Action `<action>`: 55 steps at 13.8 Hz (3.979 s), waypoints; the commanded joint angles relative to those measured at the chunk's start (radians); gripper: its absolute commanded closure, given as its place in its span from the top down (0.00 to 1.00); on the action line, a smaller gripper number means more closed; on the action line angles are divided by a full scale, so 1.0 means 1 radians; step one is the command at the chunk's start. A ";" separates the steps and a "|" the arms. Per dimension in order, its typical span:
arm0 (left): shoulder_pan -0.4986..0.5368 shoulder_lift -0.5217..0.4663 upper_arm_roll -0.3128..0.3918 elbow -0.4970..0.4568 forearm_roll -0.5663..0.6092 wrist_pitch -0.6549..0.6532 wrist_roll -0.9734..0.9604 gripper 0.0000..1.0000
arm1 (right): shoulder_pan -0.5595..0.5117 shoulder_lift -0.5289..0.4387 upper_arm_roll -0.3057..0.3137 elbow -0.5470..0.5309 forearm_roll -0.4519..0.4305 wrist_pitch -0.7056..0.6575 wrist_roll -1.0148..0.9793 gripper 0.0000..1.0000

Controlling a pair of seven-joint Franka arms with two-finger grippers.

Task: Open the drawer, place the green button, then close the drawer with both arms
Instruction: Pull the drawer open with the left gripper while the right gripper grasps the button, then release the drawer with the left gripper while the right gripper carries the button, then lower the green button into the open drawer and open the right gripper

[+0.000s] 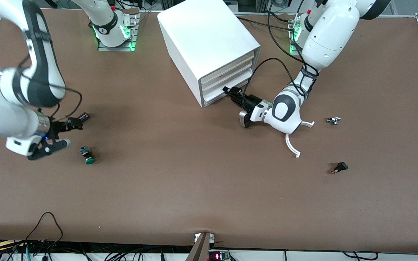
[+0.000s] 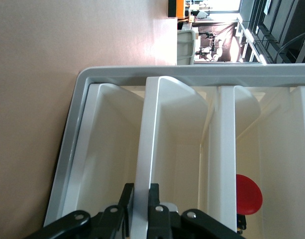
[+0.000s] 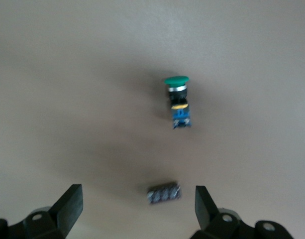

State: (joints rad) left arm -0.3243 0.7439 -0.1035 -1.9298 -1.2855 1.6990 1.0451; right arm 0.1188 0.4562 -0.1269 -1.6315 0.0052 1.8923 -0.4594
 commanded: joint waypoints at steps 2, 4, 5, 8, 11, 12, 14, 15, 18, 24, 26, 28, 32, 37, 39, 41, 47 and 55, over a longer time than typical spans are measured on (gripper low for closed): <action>-0.002 0.003 0.031 0.005 -0.029 -0.001 -0.014 0.07 | -0.019 0.134 0.009 0.021 0.006 0.158 -0.120 1.00; 0.001 0.002 0.051 0.005 -0.028 -0.001 -0.007 0.08 | -0.028 0.188 0.009 0.021 0.009 0.243 -0.165 1.00; 0.004 0.000 0.057 0.005 -0.029 0.002 -0.002 0.08 | -0.028 0.208 0.010 0.021 0.010 0.273 -0.166 1.00; 0.004 -0.004 0.093 0.008 -0.046 0.017 0.000 0.08 | -0.047 0.231 0.012 0.016 0.010 0.294 -0.170 0.97; 0.005 -0.008 0.131 0.008 -0.084 0.024 0.001 0.08 | -0.053 0.248 0.012 -0.010 0.012 0.346 -0.170 0.87; 0.005 -0.008 0.142 0.008 -0.100 0.024 0.001 0.08 | -0.053 0.248 0.012 -0.013 0.012 0.346 -0.170 0.75; 0.005 -0.011 0.163 0.008 -0.106 0.024 0.001 0.08 | -0.057 0.252 0.012 -0.013 0.012 0.347 -0.168 0.48; 0.007 -0.012 0.176 0.008 -0.106 0.024 0.001 0.08 | -0.056 0.253 0.012 -0.013 0.015 0.346 -0.165 0.37; 0.007 -0.018 0.205 0.009 -0.106 0.024 0.004 0.08 | -0.056 0.254 0.012 -0.013 0.041 0.341 -0.157 0.21; 0.008 -0.035 0.252 0.003 -0.095 0.018 0.000 0.53 | -0.027 0.217 0.033 0.089 0.078 0.190 -0.153 0.00; 0.008 -0.047 0.252 -0.024 -0.089 0.010 -0.016 1.00 | -0.008 0.217 0.042 0.201 0.098 0.040 -0.035 0.00; 0.008 -0.047 0.252 -0.054 -0.087 -0.005 -0.057 1.00 | 0.060 0.217 0.050 0.287 0.098 -0.083 0.077 0.01; 0.014 -0.127 0.326 -0.049 0.044 -0.126 -0.285 1.00 | 0.229 0.217 0.053 0.436 0.099 -0.232 0.382 0.00; 0.100 -0.270 0.334 0.040 0.390 -0.148 -0.487 1.00 | 0.285 0.220 0.238 0.530 0.130 -0.249 0.730 0.01; 0.126 -0.317 0.334 0.052 0.490 -0.145 -0.528 1.00 | 0.329 0.225 0.305 0.541 0.125 -0.199 0.885 0.00; 0.158 -0.349 0.334 0.092 0.659 -0.133 -0.530 1.00 | 0.433 0.228 0.303 0.541 0.121 -0.147 1.009 0.00; 0.180 -0.481 0.331 0.209 1.087 -0.131 -0.520 1.00 | 0.646 0.285 0.300 0.541 0.061 -0.003 1.301 0.01; 0.171 -0.636 0.323 0.227 1.239 -0.126 -0.890 1.00 | 0.743 0.406 0.302 0.519 -0.031 0.085 1.487 0.01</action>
State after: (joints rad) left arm -0.1547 0.1239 0.2242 -1.6974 -0.0753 1.5820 0.2186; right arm 0.8528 0.8550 0.1811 -1.1242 -0.0166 1.9791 0.9835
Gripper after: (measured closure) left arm 0.000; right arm 0.670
